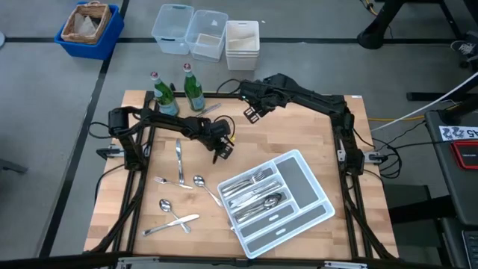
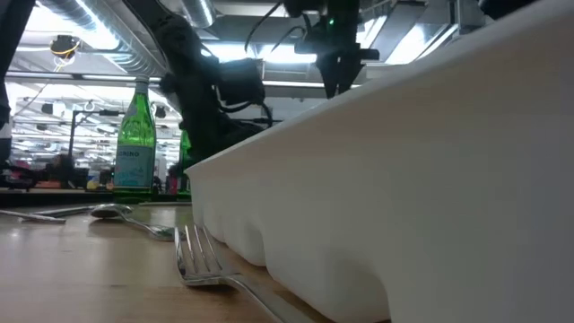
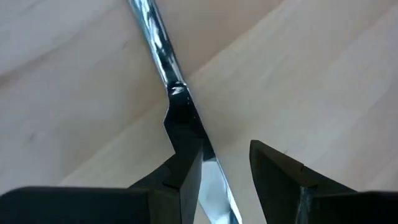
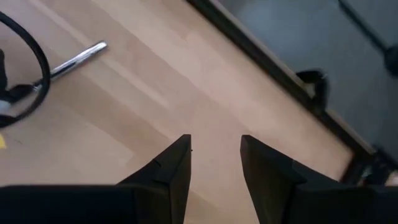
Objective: Sort silverware
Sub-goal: Put the silver table knife into the white silverware tray
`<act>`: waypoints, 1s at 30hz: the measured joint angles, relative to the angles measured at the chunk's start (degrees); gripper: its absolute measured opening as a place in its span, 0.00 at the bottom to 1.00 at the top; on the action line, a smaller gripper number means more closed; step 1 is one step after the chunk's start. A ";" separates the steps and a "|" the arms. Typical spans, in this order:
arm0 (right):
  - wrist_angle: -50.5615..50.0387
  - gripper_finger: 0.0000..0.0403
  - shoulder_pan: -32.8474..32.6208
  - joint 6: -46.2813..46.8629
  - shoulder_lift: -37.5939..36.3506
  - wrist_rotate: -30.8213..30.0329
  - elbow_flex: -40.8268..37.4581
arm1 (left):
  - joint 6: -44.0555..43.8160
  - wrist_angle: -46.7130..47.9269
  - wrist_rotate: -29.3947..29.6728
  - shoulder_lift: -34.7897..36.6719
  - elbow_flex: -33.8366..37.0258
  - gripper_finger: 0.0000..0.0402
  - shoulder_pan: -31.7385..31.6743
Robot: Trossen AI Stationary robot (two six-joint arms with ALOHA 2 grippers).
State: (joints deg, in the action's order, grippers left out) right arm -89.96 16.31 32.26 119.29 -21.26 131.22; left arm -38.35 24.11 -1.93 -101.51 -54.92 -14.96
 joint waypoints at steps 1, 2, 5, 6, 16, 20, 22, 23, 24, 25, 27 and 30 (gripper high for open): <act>-0.04 0.35 -0.28 -1.14 -0.69 -0.34 0.00 | 0.40 1.19 0.00 0.46 0.05 0.32 0.00; -0.06 0.35 -0.46 -1.86 -1.52 -0.73 0.02 | 1.12 2.46 0.02 0.97 0.11 0.32 0.00; -0.08 0.35 -1.41 -4.53 -4.10 -2.31 -0.18 | 1.39 6.25 0.03 2.28 0.22 0.32 0.00; 0.01 0.35 -1.88 -5.44 -5.16 -2.58 -0.53 | 1.33 7.48 0.07 2.73 0.24 0.32 0.00; 0.10 0.35 -4.72 -6.69 -24.34 -6.71 -18.64 | -0.49 13.24 -0.99 6.97 0.39 0.32 0.00; 0.66 0.35 -4.71 -0.23 -37.55 -8.87 -36.17 | -0.64 13.06 -1.06 9.02 0.02 0.32 -0.19; 4.48 0.35 -4.69 2.65 -44.24 -8.69 -45.44 | 0.36 12.86 -0.49 9.52 -0.49 0.32 -0.69; 7.81 0.35 -4.69 3.71 -47.63 -8.20 -50.20 | 1.77 12.60 -0.01 9.61 -0.79 0.32 -1.08; 11.97 0.35 -4.69 4.59 -50.90 -7.26 -54.78 | 3.60 12.54 0.70 9.61 -0.92 0.32 -1.49; 16.44 0.35 -4.69 4.99 -54.02 -5.76 -59.26 | 5.42 12.59 1.42 9.61 -0.92 0.32 -1.90; 26.96 0.35 -4.70 4.99 -59.52 -2.09 -67.80 | 8.08 12.53 2.72 9.49 -0.92 0.32 -2.68; 43.73 0.35 -4.71 4.79 -65.54 3.89 -79.41 | 9.73 12.39 3.05 8.50 -0.92 0.32 -3.63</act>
State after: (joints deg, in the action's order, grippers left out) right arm -46.23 11.60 37.06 53.75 -17.37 51.81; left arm -28.62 36.50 1.12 -93.01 -55.83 -18.59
